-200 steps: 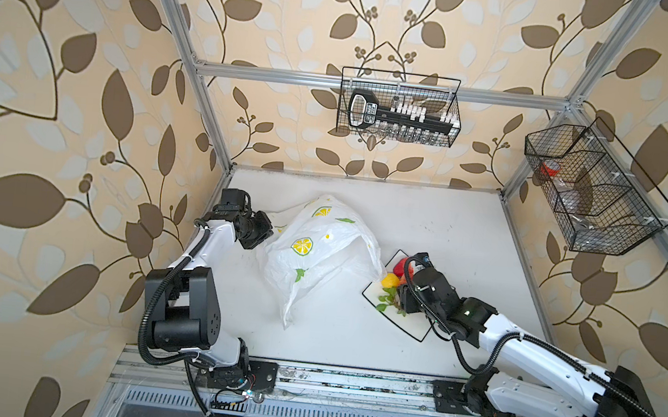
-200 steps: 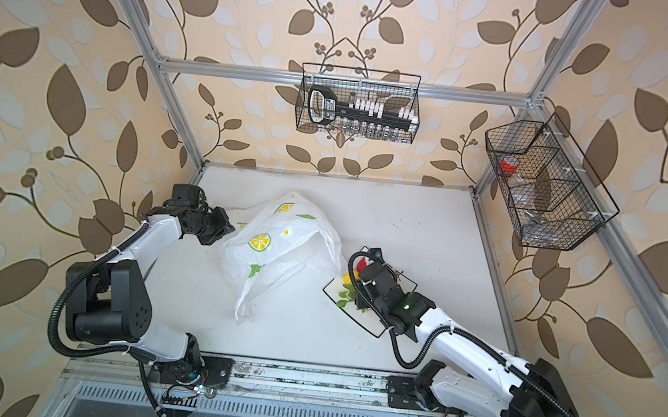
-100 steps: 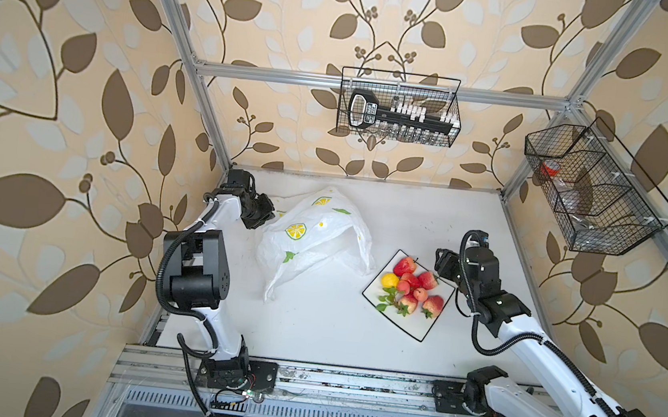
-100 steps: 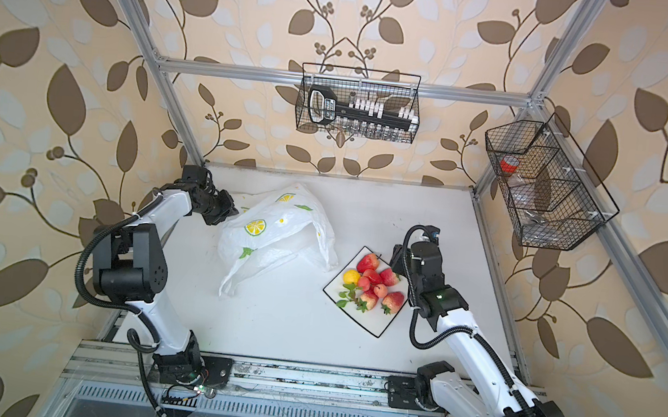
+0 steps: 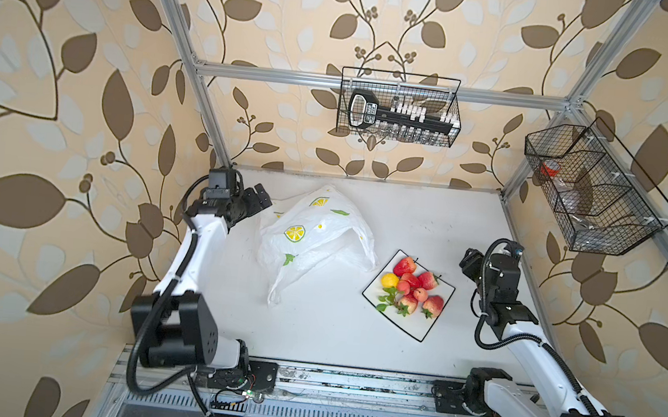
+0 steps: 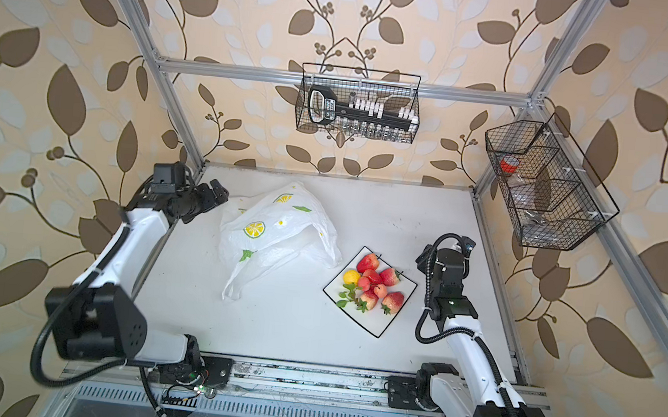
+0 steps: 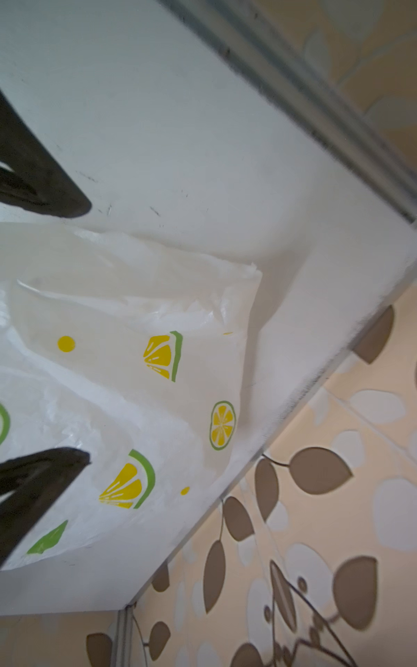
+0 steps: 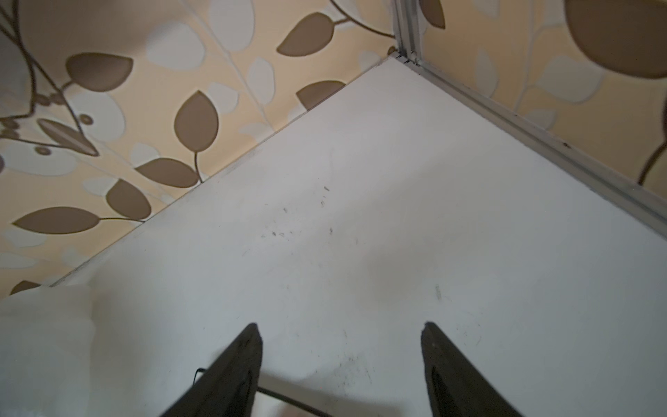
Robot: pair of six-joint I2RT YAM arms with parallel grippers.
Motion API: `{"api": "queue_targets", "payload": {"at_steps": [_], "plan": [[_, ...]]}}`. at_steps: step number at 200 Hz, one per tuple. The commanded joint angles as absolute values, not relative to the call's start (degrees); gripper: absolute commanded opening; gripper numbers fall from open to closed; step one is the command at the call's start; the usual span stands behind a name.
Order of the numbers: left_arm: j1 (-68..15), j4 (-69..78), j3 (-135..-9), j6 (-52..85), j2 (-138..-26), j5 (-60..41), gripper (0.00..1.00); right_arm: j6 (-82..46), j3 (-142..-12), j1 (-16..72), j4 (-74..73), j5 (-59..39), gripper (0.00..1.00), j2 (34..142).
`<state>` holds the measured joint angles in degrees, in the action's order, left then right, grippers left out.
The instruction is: Take the fake fruits out of the plastic bag
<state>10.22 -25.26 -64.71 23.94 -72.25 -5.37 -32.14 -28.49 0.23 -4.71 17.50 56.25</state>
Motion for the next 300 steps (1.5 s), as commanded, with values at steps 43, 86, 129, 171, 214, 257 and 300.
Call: {"api": "queue_targets", "payload": {"at_steps": [43, 86, 129, 171, 214, 257, 300], "plan": [[10.76, 3.69, -38.15, 13.96, -69.04, 7.99, 0.99, -12.46, -19.58, -1.66, -33.23, 21.77, 0.77, 65.77], [9.86, 11.97, -35.9, 11.94, -76.7, 6.04, 0.99, -7.82, -13.47, -2.47, -55.43, 11.42, 0.8, 75.88], [7.02, 19.52, -33.52, 10.05, -81.8, 4.74, 0.97, -6.29, -12.03, -2.84, -66.97, 5.03, 0.8, 85.32], [1.14, 31.52, -27.33, 5.28, -84.01, 8.19, 0.98, -6.76, -11.26, -2.92, -68.42, 5.69, 0.79, 85.43], [-1.64, 49.23, -19.25, 2.33, -86.44, 10.02, 0.99, -6.94, -11.25, -2.87, -68.47, 6.59, 0.79, 85.49], [-1.58, 43.64, -21.3, 3.8, -85.74, 11.87, 0.99, -6.99, -10.78, -2.62, -69.44, 7.37, 0.86, 85.52], [-1.88, 43.33, -21.26, 3.6, -85.22, 12.2, 0.99, -7.03, -11.25, -2.64, -68.48, 7.69, 0.92, 85.51]]}}
